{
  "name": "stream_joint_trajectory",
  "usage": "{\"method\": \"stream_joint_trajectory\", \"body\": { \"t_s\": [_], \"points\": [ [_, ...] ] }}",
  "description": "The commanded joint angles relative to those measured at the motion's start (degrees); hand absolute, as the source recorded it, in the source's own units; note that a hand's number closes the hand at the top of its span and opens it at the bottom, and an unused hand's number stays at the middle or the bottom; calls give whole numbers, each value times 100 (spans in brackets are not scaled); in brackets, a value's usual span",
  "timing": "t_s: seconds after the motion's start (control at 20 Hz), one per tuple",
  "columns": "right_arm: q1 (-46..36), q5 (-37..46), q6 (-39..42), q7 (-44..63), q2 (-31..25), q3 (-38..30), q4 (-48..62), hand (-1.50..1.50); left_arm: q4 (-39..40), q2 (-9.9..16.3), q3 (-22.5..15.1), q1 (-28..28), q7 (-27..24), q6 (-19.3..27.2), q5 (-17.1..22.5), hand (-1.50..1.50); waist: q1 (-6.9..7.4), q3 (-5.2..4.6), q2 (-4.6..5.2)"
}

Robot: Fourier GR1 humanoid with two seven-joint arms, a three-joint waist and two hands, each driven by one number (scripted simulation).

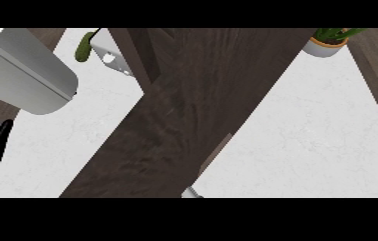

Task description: Pick up the wine, place it into the cabinet and close the cabinet

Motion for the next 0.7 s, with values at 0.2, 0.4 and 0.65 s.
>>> {"method": "stream_joint_trajectory", "body": {
  "t_s": [0.2, 0.4, 0.65],
  "points": [
    [-2487, -872, -551, -333, 839, -972, 2301, 150, 251, -318, -148, -152, 26, 7, -201, -150, 27, 4, 2],
    [-3271, -1378, -579, -908, 849, -1273, 3451, 150, 280, -400, -179, -600, 255, 258, -292, -150, -12, 9, 17],
    [-3892, -769, 209, -1163, 774, -1927, 4565, 150, 143, -494, -77, -212, 166, 141, -348, -150, -39, 12, -4]
  ]
}}
